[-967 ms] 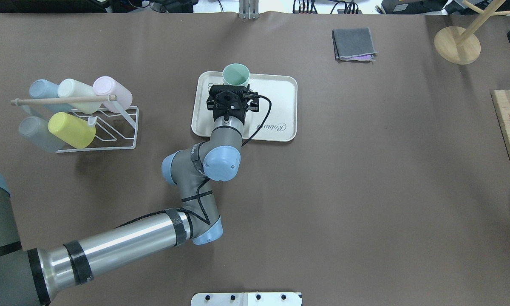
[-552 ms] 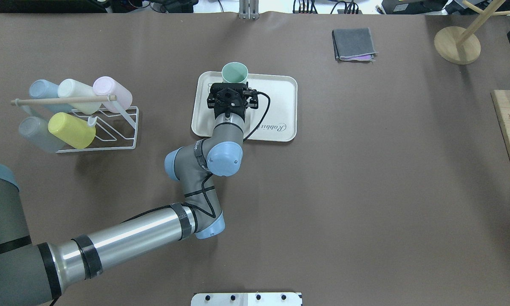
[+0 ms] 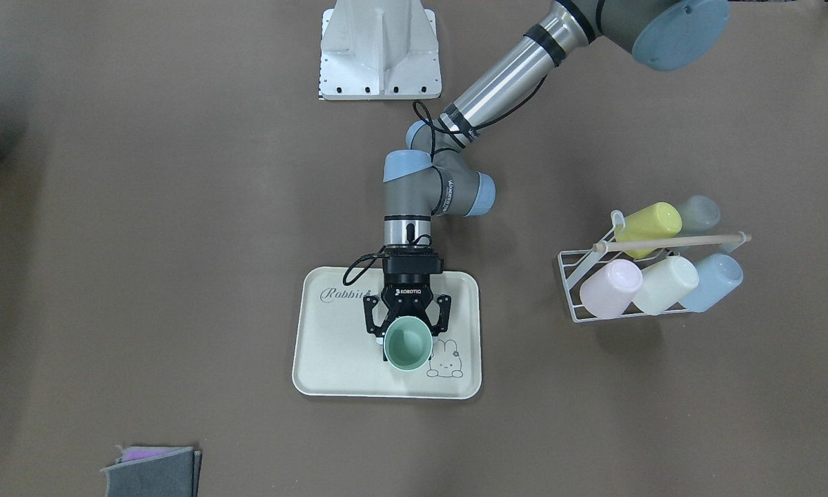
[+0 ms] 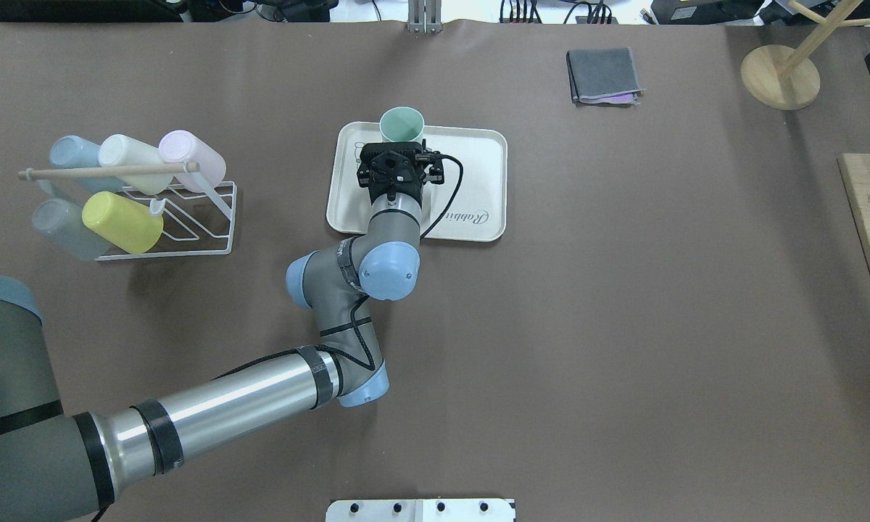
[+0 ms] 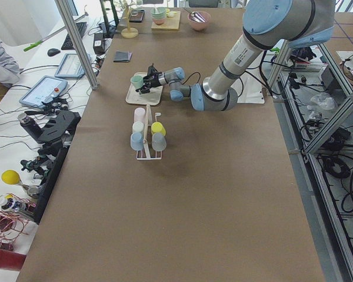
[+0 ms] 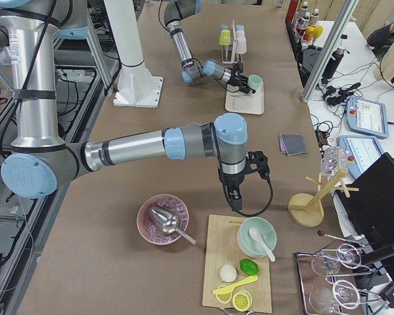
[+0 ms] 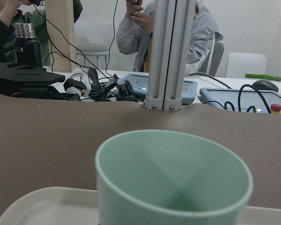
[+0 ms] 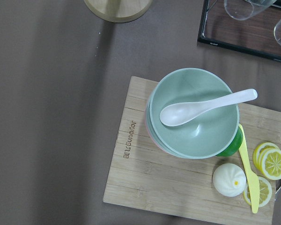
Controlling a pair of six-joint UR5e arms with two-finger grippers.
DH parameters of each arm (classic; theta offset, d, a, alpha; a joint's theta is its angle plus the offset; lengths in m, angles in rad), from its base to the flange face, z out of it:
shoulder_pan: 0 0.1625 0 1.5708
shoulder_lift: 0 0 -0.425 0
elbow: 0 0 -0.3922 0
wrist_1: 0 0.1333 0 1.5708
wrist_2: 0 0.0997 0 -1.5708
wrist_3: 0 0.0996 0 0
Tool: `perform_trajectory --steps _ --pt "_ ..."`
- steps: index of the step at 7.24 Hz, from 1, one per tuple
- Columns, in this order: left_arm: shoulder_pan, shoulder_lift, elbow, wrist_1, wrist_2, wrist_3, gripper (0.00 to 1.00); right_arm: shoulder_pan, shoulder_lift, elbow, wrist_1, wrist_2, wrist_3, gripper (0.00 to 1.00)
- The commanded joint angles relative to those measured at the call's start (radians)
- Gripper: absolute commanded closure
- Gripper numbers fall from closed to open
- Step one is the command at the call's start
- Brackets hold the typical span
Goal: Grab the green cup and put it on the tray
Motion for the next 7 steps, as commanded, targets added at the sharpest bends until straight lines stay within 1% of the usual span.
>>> perform_trajectory --steps 1,3,4,5,6,7 --pt "0.007 -0.008 0.018 0.001 0.015 -0.015 0.94 0.000 -0.004 -0.040 0.003 0.036 0.001 0.00" --pt "0.008 -0.008 0.022 0.006 0.017 -0.015 0.86 0.000 -0.007 -0.040 0.005 0.041 -0.002 0.00" --pt "0.010 -0.008 0.022 0.006 0.021 -0.015 0.78 0.000 -0.007 -0.040 0.005 0.041 0.000 0.00" --pt "0.015 -0.008 0.022 0.007 0.024 -0.015 0.66 0.000 -0.007 -0.041 0.005 0.041 0.000 0.00" --pt "0.019 -0.008 0.022 0.007 0.024 -0.015 0.46 0.000 -0.007 -0.051 0.005 0.041 0.000 0.00" --pt "0.019 -0.008 0.023 0.009 0.024 -0.015 0.28 0.000 -0.008 -0.048 0.006 0.040 -0.002 0.00"
